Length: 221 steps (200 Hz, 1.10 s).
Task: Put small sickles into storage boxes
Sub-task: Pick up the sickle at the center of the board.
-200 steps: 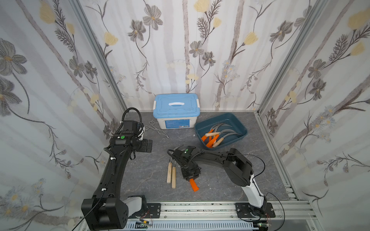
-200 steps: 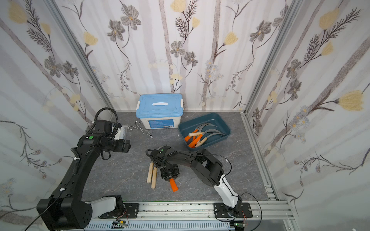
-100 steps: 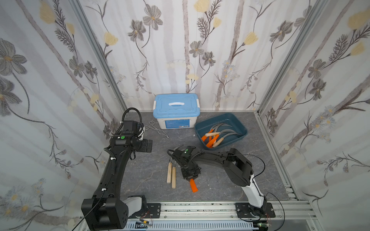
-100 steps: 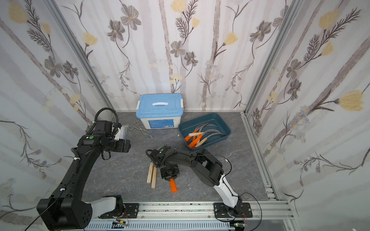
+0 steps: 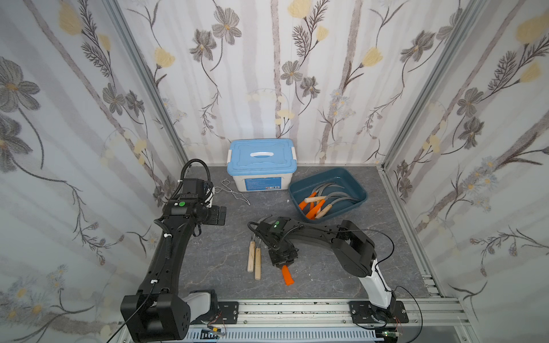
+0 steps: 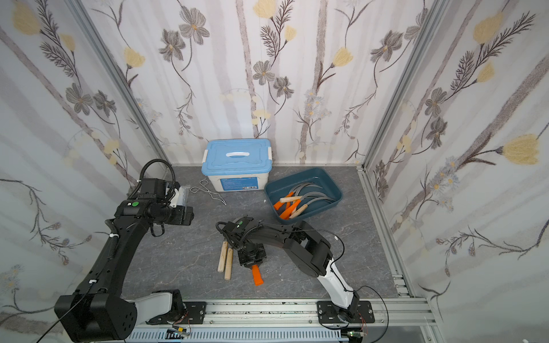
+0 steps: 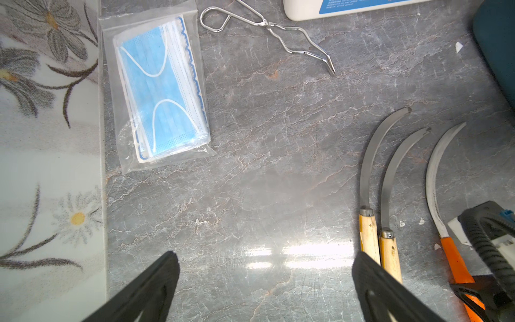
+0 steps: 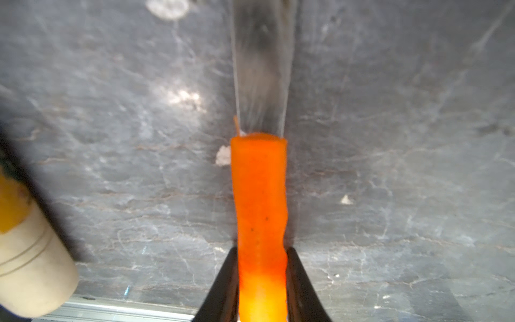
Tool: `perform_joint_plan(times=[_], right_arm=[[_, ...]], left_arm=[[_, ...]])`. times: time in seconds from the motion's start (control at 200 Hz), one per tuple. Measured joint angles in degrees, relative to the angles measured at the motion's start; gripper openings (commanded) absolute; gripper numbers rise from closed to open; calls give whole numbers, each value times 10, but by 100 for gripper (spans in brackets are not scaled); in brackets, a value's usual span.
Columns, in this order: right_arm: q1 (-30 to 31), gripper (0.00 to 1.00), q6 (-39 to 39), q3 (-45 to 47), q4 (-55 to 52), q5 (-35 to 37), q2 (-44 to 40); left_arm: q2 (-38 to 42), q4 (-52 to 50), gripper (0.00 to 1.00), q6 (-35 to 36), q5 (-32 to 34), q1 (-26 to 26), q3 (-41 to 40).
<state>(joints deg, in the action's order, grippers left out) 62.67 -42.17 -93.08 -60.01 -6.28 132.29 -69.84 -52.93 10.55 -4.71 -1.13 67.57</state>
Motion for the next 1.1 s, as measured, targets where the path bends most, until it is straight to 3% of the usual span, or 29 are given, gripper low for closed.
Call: perform_joint_plan(times=[0.629,1.104], right_arm=[[-7,21,19,5,-18,23,-48],[-17,21,28,18,-3,23,-32]], left_arm=[[-9,9,100,0,-7,0,12],[0,12,100,1,-4,0,0]])
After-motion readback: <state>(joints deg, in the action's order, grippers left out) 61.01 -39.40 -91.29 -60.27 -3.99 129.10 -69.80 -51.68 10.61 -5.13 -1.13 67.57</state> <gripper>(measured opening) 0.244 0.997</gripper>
